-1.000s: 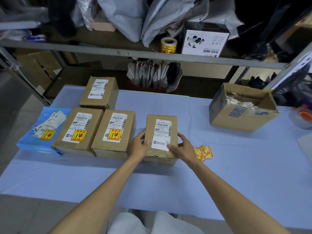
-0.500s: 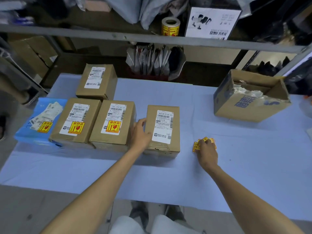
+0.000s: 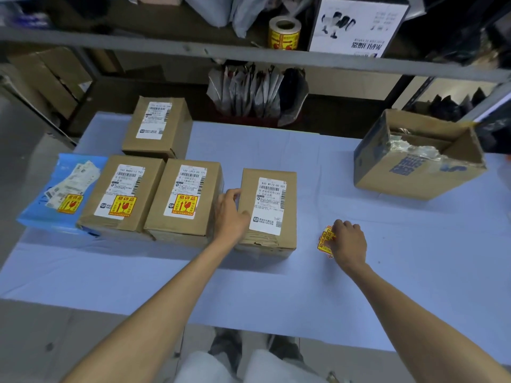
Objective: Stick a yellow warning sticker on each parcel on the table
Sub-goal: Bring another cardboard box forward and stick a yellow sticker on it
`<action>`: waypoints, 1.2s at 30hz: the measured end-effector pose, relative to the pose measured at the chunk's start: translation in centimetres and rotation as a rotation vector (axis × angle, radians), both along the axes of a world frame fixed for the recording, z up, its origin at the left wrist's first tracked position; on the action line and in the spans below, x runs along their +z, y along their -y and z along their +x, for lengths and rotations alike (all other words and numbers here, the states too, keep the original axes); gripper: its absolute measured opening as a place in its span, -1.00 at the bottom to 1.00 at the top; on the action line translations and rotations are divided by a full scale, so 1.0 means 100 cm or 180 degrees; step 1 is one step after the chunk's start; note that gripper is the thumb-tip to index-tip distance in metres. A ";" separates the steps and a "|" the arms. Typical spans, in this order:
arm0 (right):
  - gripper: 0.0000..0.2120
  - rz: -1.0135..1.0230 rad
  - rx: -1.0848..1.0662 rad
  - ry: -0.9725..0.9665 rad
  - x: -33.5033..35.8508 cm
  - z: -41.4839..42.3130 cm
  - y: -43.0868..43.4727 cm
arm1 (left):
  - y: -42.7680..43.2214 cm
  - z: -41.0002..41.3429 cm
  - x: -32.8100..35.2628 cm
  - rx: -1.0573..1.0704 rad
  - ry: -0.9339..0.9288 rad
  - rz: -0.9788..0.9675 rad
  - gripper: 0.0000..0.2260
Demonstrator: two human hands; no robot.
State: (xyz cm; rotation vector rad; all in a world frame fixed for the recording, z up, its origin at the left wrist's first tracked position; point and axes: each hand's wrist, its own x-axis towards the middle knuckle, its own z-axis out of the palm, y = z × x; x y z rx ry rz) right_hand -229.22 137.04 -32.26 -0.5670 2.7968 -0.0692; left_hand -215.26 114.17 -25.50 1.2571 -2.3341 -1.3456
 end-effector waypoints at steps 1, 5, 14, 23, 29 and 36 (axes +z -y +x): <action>-0.78 0.0006 -0.0019 0.0030 0.001 -0.004 0.000 | 0.001 -0.001 0.001 -0.0012 0.0001 0.0000 -0.56; -0.79 -0.0455 -0.0214 0.0131 0.011 -0.012 -0.001 | 0.002 -0.002 0.006 -0.0030 0.0035 -0.0188 -0.57; -0.75 -0.3466 -0.1664 0.1614 0.095 -0.010 0.068 | -0.006 -0.030 0.031 -0.0708 -0.0445 0.0497 -0.78; -0.84 -0.3999 -0.1034 0.2299 0.137 0.014 0.116 | 0.009 -0.040 0.064 -0.0926 -0.0741 0.1283 -0.90; -0.90 -0.3934 -0.0831 0.2136 0.144 0.010 0.124 | 0.024 -0.036 0.069 -0.0801 -0.0848 0.1265 -0.93; -0.89 -0.3802 -0.0569 0.2039 0.148 0.012 0.130 | 0.031 -0.036 0.077 -0.0433 -0.1197 0.1127 -0.92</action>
